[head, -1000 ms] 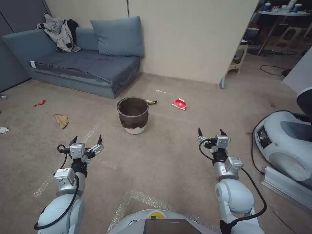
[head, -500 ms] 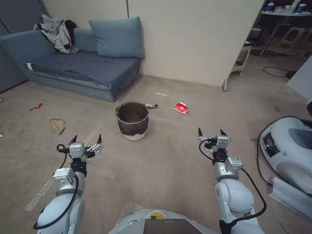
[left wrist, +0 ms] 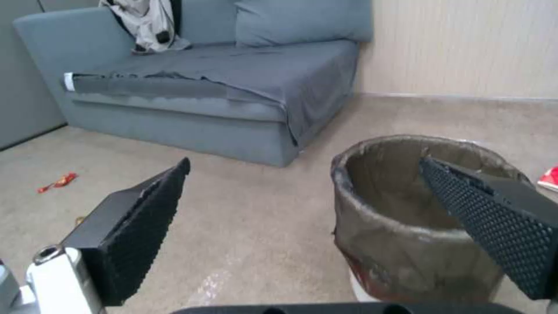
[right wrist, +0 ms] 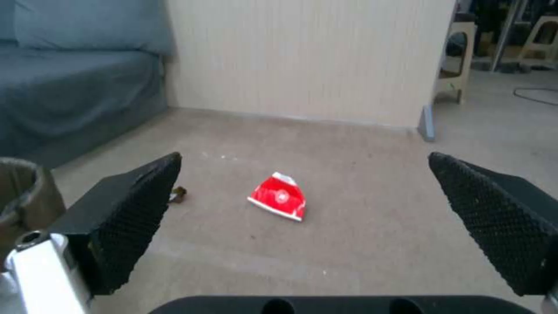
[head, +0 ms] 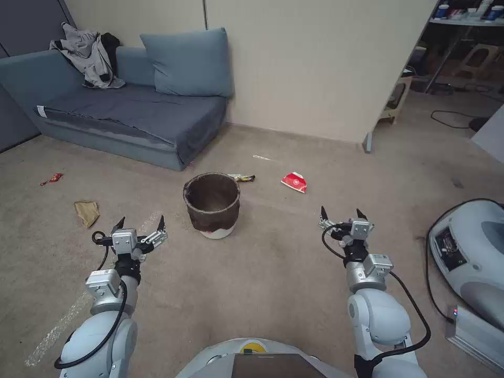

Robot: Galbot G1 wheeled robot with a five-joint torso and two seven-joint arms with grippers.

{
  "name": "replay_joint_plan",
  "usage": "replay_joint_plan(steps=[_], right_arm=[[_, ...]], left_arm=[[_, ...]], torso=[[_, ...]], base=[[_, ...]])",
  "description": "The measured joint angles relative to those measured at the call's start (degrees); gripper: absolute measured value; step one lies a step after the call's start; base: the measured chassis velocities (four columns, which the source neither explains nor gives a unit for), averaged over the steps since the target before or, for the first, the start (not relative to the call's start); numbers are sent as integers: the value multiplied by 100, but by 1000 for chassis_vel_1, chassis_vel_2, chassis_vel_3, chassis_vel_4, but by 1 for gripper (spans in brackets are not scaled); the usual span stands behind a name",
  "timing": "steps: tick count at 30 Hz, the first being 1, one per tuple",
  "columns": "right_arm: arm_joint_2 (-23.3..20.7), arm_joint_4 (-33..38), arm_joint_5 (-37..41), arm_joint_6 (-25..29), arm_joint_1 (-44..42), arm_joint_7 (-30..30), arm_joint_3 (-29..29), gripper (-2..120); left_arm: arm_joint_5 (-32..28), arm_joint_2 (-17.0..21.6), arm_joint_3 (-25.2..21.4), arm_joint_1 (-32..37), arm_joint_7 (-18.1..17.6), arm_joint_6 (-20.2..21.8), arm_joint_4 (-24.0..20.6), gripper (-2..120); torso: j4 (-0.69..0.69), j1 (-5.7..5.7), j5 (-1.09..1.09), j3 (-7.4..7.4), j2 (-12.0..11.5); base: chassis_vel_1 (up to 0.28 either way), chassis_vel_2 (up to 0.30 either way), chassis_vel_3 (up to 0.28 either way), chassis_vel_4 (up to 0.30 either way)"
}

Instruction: Pick up the trash bin, then pick up the garbage from the floor and place it into the trash bin.

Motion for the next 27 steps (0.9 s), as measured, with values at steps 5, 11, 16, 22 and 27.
replay_joint_plan(steps=[5,11,16,22,27], right_arm=[[-5,4,0,0,19,2,0,100],[0,4,1,4,18,2,1,100],[0,4,3,13,18,2,3,100],[-2,5,4,14,19,2,-5,100],[-8,8,7,14,21,3,-21,100]], left_arm=[[0,-3,-3,-2,-1,8,-2,100],[7,-9,-2,7,-6,13,-11,100],[10,-10,-2,19,-9,20,-31,100],[13,-14,-3,31,-12,23,-50,100],[15,-15,-5,47,-15,23,-62,100]], torso=[[-1,0,0,0,0],[-1,0,1,0,0],[0,0,0,0,0],[-1,0,0,0,0],[0,0,0,0,0]], base=[[-110,106,112,-131],[-114,114,100,-105],[-87,106,111,-103],[-115,109,110,-115],[-108,108,121,-101]])
